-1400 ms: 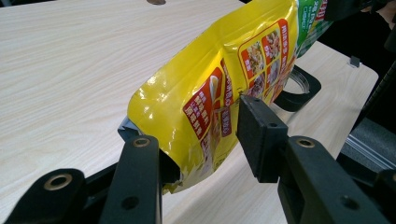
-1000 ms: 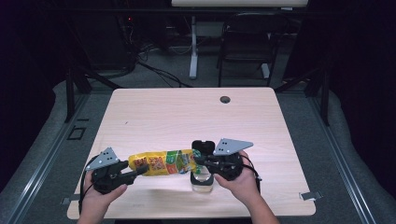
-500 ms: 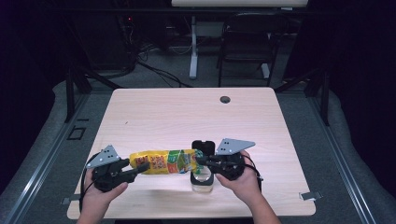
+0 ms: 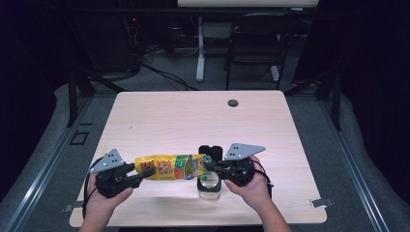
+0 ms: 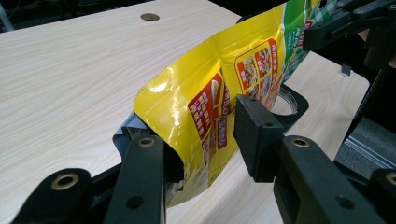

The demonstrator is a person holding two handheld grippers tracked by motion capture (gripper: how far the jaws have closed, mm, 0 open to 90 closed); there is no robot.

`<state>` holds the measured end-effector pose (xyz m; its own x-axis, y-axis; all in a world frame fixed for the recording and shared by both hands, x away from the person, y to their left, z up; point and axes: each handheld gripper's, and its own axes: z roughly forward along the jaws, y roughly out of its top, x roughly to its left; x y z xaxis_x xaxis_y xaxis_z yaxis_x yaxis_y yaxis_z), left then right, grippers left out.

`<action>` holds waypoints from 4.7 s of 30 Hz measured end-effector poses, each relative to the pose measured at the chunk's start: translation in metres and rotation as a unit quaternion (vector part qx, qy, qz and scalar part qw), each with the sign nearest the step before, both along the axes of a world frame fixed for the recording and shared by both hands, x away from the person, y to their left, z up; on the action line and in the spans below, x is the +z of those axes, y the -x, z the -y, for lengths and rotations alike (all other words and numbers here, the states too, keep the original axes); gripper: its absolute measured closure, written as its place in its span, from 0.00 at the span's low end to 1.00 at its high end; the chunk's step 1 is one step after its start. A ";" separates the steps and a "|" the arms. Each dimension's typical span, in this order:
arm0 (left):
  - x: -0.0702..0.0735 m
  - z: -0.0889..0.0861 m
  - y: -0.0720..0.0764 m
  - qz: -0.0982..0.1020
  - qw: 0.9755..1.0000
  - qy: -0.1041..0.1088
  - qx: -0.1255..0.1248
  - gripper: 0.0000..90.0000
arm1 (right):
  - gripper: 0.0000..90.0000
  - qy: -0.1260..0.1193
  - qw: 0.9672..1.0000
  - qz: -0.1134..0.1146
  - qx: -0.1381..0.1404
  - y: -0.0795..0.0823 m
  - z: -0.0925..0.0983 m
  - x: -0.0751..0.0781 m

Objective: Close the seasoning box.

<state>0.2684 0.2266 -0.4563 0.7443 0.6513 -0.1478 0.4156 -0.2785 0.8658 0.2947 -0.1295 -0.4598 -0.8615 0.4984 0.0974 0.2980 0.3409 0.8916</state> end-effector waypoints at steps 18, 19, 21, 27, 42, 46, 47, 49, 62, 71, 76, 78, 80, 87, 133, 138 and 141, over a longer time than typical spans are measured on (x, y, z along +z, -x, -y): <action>0.006 0.004 -0.002 0.002 1.000 -0.003 -0.003 0.73 | 0.99 -0.004 1.000 -0.006 0.000 -0.001 0.003 -0.002; 0.006 0.004 -0.002 0.002 1.000 -0.003 -0.003 0.73 | 0.99 -0.003 1.000 -0.006 -0.001 -0.001 0.004 -0.002; 0.007 0.005 -0.002 0.003 1.000 -0.004 -0.004 0.73 | 0.99 -0.001 1.000 -0.006 -0.001 -0.002 0.004 -0.002; 0.010 0.006 -0.002 0.005 1.000 -0.001 -0.006 0.74 | 0.99 0.002 1.000 -0.006 -0.001 -0.002 0.006 -0.002; 0.013 0.008 -0.003 0.007 1.000 -0.003 -0.009 0.75 | 0.99 0.004 1.000 -0.004 -0.001 -0.002 0.008 -0.004; 0.014 0.009 -0.003 0.008 1.000 -0.004 -0.010 0.75 | 0.99 0.005 1.000 -0.004 -0.001 -0.003 0.009 -0.004; 0.014 0.009 -0.003 0.008 1.000 -0.003 -0.009 0.75 | 0.99 0.006 1.000 -0.004 -0.001 -0.003 0.009 -0.004; 0.015 0.009 -0.003 0.007 1.000 -0.004 -0.010 0.75 | 0.98 0.008 1.000 -0.005 -0.001 -0.003 0.009 -0.004; 0.019 0.012 -0.004 0.009 1.000 -0.012 -0.013 0.76 | 0.98 0.006 1.000 -0.007 -0.004 -0.003 0.011 -0.005; 0.017 0.012 -0.003 0.021 1.000 0.008 -0.014 0.76 | 0.97 0.004 1.000 -0.007 -0.003 -0.004 0.013 -0.006; 0.015 0.010 -0.002 0.027 0.999 0.020 -0.011 0.76 | 0.97 0.002 1.000 -0.008 -0.002 -0.004 0.013 -0.007; 0.014 0.009 -0.002 0.029 0.999 0.028 -0.013 0.76 | 0.97 0.003 1.000 -0.008 -0.002 -0.005 0.013 -0.007; 0.012 0.009 -0.002 0.032 0.999 0.035 -0.013 0.76 | 0.97 0.003 1.000 -0.008 -0.003 -0.005 0.013 -0.007; 0.011 0.009 -0.002 0.041 0.998 0.048 -0.006 0.76 | 0.97 0.001 1.000 -0.008 -0.003 -0.005 0.014 -0.008; 0.011 0.012 -0.002 0.058 0.995 0.080 -0.013 0.76 | 0.97 0.001 1.000 -0.013 -0.007 -0.007 0.017 -0.008; 0.009 0.012 -0.003 0.061 0.994 0.088 -0.016 0.76 | 0.97 0.019 1.000 -0.014 -0.004 -0.008 0.016 -0.004; 0.009 0.012 -0.002 0.064 0.994 0.089 -0.020 0.76 | 0.97 0.024 1.000 -0.018 -0.005 -0.008 0.015 -0.002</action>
<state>0.2707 0.2143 -0.4474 0.7889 0.5932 -0.1606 0.2905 -0.1297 0.9481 0.3030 -0.1442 -0.4619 -0.8534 0.5109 0.1039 0.3324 0.3796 0.8634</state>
